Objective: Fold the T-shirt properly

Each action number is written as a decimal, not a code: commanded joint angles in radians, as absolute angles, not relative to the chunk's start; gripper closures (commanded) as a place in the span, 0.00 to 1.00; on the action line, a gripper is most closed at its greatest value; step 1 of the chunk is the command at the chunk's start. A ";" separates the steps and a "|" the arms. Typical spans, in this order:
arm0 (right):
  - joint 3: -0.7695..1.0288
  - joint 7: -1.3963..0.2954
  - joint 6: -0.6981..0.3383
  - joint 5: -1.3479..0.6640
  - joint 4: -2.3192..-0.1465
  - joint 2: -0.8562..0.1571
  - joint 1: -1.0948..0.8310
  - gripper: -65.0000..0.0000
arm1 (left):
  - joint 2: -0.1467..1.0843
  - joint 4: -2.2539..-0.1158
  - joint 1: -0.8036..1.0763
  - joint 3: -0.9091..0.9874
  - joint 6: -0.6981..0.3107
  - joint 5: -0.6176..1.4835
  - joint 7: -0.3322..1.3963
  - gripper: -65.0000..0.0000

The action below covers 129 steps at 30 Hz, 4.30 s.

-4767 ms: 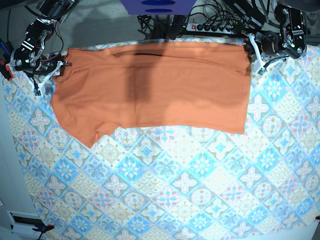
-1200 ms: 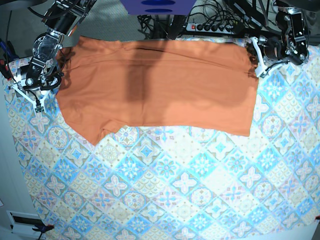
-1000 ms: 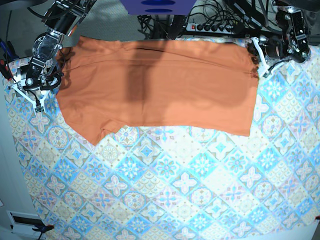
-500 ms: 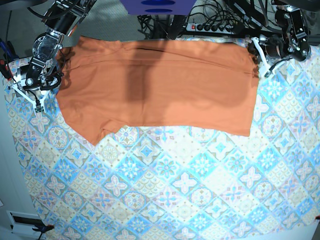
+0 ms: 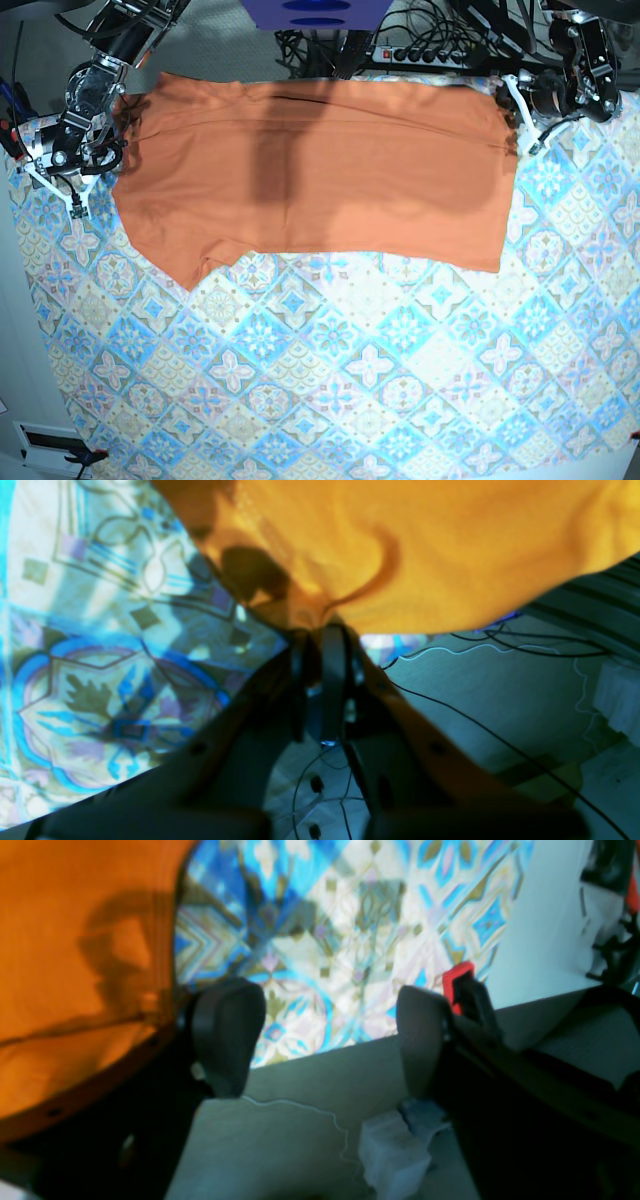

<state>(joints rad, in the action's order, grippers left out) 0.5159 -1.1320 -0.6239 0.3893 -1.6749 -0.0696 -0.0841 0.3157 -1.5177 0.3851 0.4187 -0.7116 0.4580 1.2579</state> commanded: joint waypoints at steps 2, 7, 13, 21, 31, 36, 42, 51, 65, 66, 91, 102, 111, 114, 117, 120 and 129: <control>0.516 -1.127 -0.618 0.395 -1.698 -0.084 -0.073 0.34 | 0.308 -1.520 0.384 0.421 -0.698 0.426 1.253 1.00; 0.519 -1.127 -0.618 0.392 -1.699 -0.084 -0.091 0.34 | 0.303 -1.520 0.363 0.421 -0.698 0.424 1.256 1.00; 0.519 -1.127 -0.618 0.392 -1.699 -0.084 -0.104 0.34 | 0.285 -1.520 0.360 0.421 -0.698 0.424 1.253 1.00; 0.521 -1.127 -0.618 0.395 -1.699 -0.061 -0.104 0.34 | 0.282 -1.520 0.358 0.421 -0.698 0.426 1.253 1.00; 0.516 -1.127 -0.618 0.395 -1.699 -0.042 -0.104 0.34 | 0.283 -1.520 0.360 0.421 -0.698 0.426 1.253 1.00; 0.516 -1.127 -0.618 0.395 -1.699 -0.042 -0.107 0.34 | 0.283 -1.508 0.363 0.423 -0.698 0.424 1.253 1.00; 0.516 -1.127 -0.618 0.392 -1.699 -0.042 -0.117 0.34 | 0.285 -1.455 0.344 0.423 -0.698 0.424 1.253 1.00; 0.516 -1.127 -0.618 0.392 -1.699 -0.042 -0.117 0.34 | 0.282 -1.455 0.338 0.423 -0.698 0.424 1.253 1.00; 0.516 -1.127 -0.618 0.392 -1.699 -0.042 -0.117 0.34 | 0.282 -1.455 0.338 0.423 -0.698 0.424 1.253 1.00; 0.516 -1.127 -0.618 0.392 -1.699 -0.042 -0.117 0.34 | 0.282 -1.455 0.338 0.423 -0.698 0.424 1.253 1.00; 0.518 -1.127 -0.618 0.394 -1.698 -0.042 -0.119 0.34 | 0.269 -1.455 0.323 0.423 -0.698 0.424 1.253 1.00; 0.522 -1.125 -0.618 0.395 -1.699 -0.042 -0.119 0.34 | 0.268 -1.458 0.326 0.489 -0.698 0.427 1.250 1.00; 0.521 -1.125 -0.618 0.395 -1.699 -0.042 -0.119 0.34 | 0.274 -1.506 0.390 0.575 -0.698 0.427 1.145 1.00; 0.516 -1.125 -0.618 0.395 -1.699 -0.042 -0.127 0.34 | 0.266 -1.587 0.437 0.575 -0.698 0.429 1.119 1.00; 0.516 -1.125 -0.618 0.395 -1.699 -0.042 -0.139 0.34 | 0.239 -1.704 0.501 0.575 -0.698 0.427 1.067 1.00; 0.516 -1.125 -0.618 0.395 -1.699 -0.042 -0.139 0.34 | 0.237 -1.758 0.524 0.575 -0.698 0.427 1.056 1.00; 0.516 -1.125 -0.618 0.395 -1.699 -0.042 -0.139 0.34 | 0.237 -1.761 0.526 0.575 -0.698 0.427 1.056 1.00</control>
